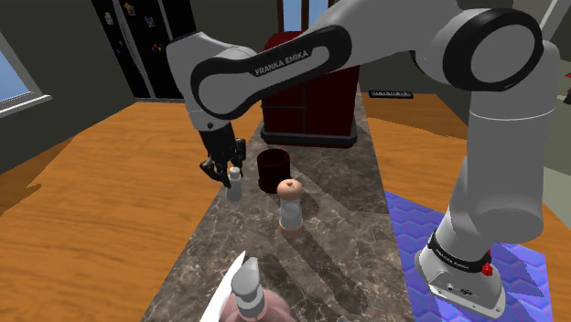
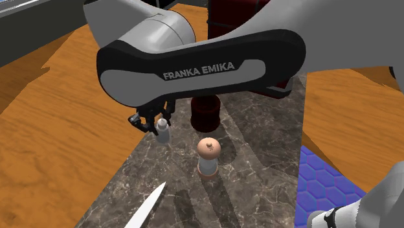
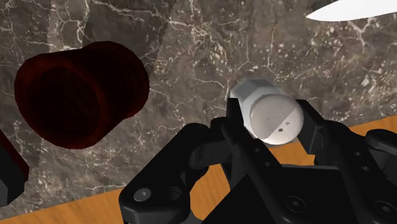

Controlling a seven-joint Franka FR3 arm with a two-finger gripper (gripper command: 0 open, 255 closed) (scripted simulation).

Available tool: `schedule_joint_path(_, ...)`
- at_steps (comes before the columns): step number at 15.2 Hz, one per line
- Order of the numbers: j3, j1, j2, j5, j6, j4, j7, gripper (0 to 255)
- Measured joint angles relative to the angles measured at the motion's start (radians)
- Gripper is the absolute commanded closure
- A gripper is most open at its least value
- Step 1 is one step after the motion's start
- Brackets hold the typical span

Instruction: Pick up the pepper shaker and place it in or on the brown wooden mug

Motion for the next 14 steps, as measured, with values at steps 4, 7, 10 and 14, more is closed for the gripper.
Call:
schedule_joint_path(4,0.001,0.001,-0.004,0.002,-0.053,0.049,-0.004,255)
schedule_joint_path(7,0.002,0.004,-0.002,0.002,-0.091,0.089,-0.003,255)
schedule_joint_path(10,0.003,0.005,-0.005,0.003,-0.132,0.128,-0.005,255)
schedule_joint_path(14,0.004,0.01,0.001,0.002,-0.183,0.185,-0.003,255)
